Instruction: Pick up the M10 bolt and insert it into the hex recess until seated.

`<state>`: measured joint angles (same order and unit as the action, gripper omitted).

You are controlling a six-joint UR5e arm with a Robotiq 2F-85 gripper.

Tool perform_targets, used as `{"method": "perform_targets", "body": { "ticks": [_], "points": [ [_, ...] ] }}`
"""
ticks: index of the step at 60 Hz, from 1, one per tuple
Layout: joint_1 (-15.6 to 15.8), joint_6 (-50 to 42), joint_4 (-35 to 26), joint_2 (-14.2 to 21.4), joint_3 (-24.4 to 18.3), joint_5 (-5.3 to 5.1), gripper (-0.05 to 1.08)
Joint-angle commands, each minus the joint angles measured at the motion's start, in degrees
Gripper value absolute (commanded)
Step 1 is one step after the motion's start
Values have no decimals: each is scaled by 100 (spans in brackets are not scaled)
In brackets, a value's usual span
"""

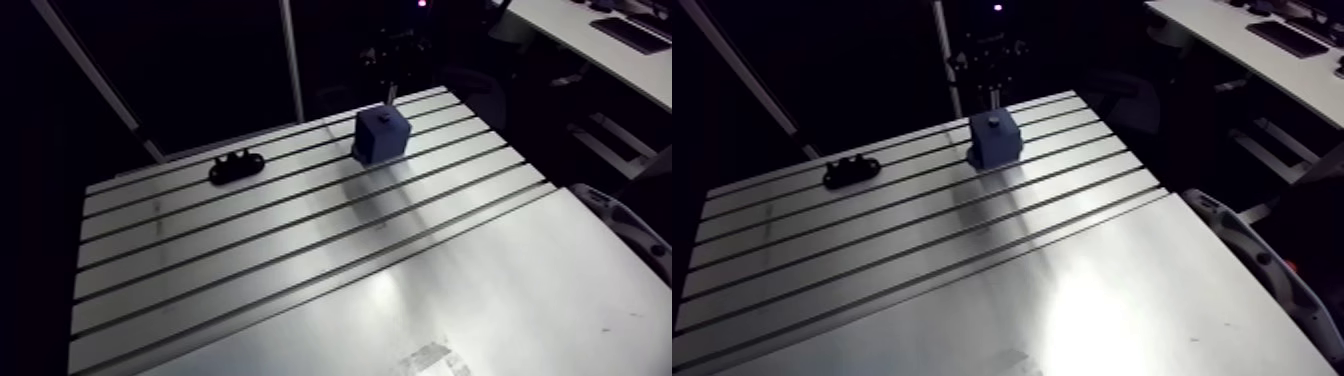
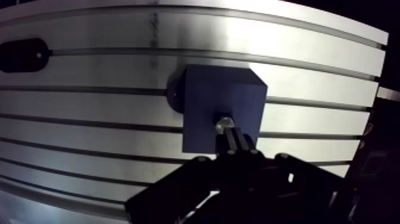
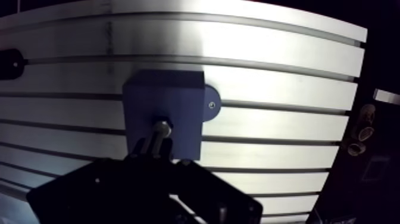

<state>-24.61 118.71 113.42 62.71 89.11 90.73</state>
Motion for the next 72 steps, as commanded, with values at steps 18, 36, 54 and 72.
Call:
{"method": "perform_targets", "body": {
  "ticks": [18,36,54,72],
  "points": [
    [-18,52,71,-71,23,-7,107],
    [-18,60,79,-80,40,-7,107],
    [-18,122,79,-140,58,2,107],
    [-10,131,79,-141,58,-7,107]
  ]
}}
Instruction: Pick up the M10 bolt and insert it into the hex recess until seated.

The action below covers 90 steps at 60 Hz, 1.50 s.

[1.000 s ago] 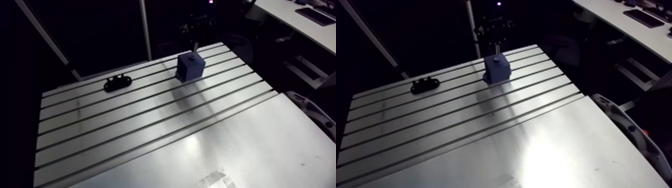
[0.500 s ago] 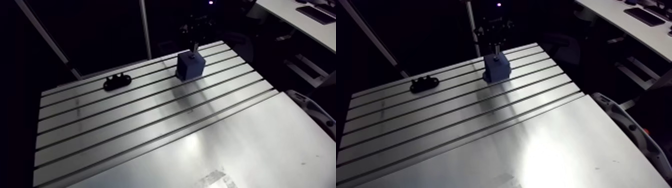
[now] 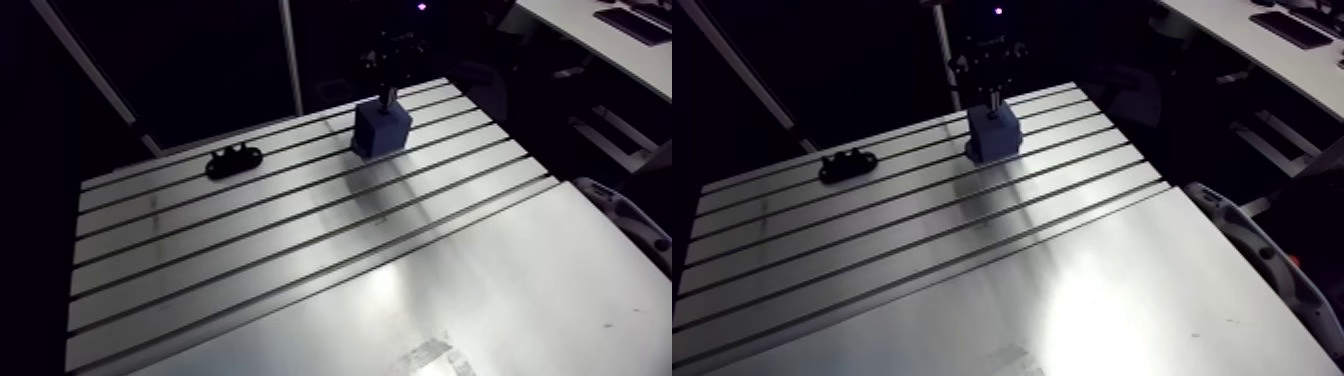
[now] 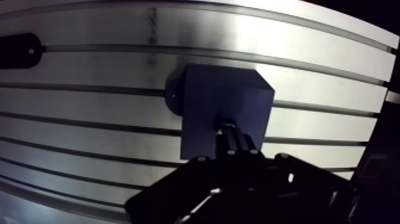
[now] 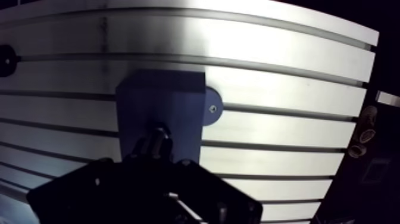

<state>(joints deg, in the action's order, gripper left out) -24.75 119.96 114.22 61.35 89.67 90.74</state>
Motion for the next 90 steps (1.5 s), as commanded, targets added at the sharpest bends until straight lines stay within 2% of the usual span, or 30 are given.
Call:
{"method": "perform_targets", "body": {
  "ticks": [1,90],
  "points": [
    [4,6,0,-6,2,0,107],
    [4,15,88,-94,2,1,107]
  ]
}}
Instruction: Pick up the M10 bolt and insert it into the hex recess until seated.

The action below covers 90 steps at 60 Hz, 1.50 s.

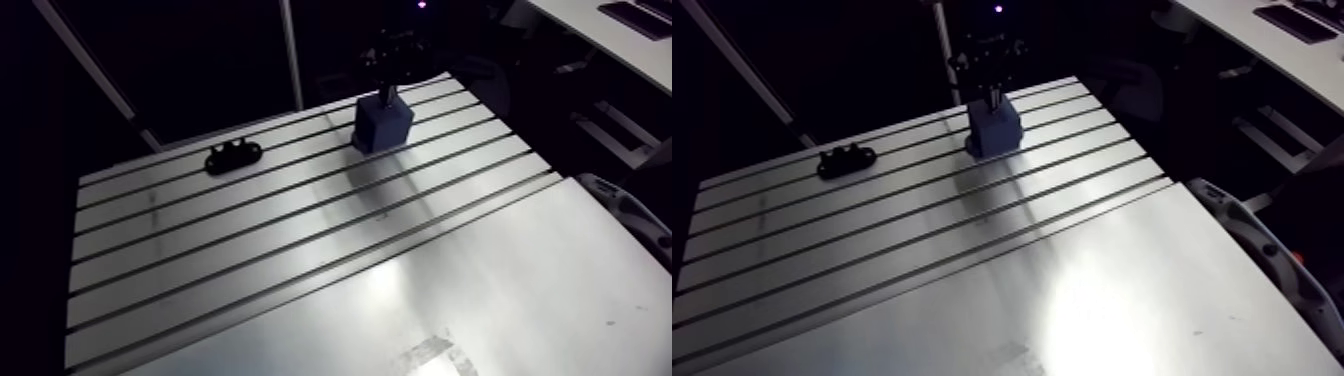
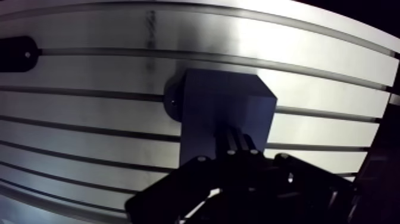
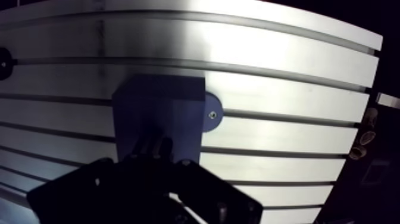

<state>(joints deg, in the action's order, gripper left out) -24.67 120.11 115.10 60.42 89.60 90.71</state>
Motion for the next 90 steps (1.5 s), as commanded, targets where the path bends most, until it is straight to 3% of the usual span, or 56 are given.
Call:
{"method": "perform_targets", "body": {
  "ticks": [1,90],
  "points": [
    [-3,0,0,0,9,4,107],
    [-3,114,0,0,71,22,107]
  ]
}}
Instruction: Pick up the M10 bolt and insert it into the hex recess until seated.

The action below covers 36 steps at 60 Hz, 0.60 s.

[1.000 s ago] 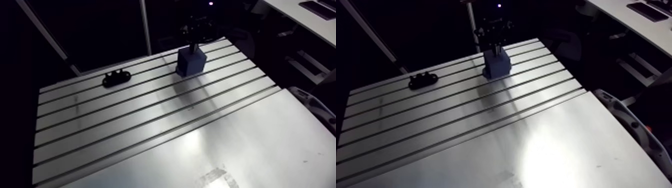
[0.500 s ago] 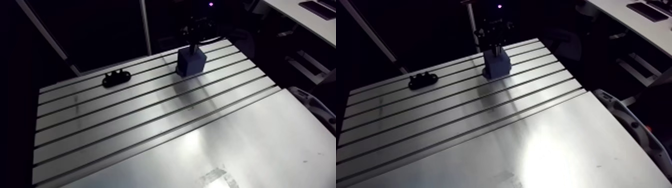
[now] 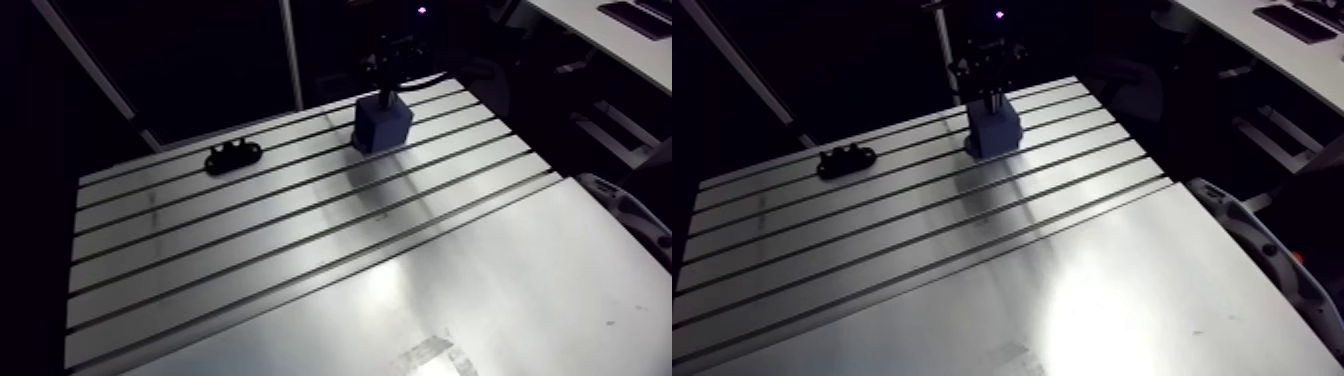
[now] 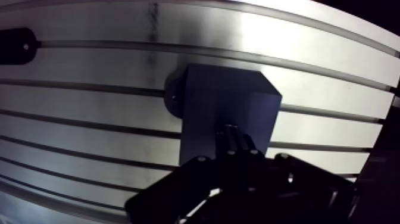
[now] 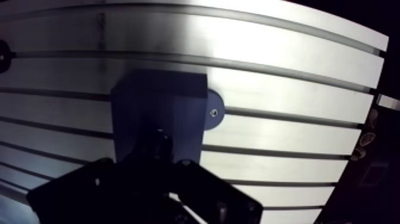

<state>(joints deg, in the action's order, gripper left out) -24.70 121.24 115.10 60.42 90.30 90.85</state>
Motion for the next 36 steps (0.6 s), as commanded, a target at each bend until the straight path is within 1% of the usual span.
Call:
{"method": "perform_targets", "body": {
  "ticks": [1,31,36],
  "points": [
    [0,2,0,0,1,7,107],
    [0,10,-41,26,-87,-2,107],
    [0,10,-51,44,-87,30,107]
  ]
}}
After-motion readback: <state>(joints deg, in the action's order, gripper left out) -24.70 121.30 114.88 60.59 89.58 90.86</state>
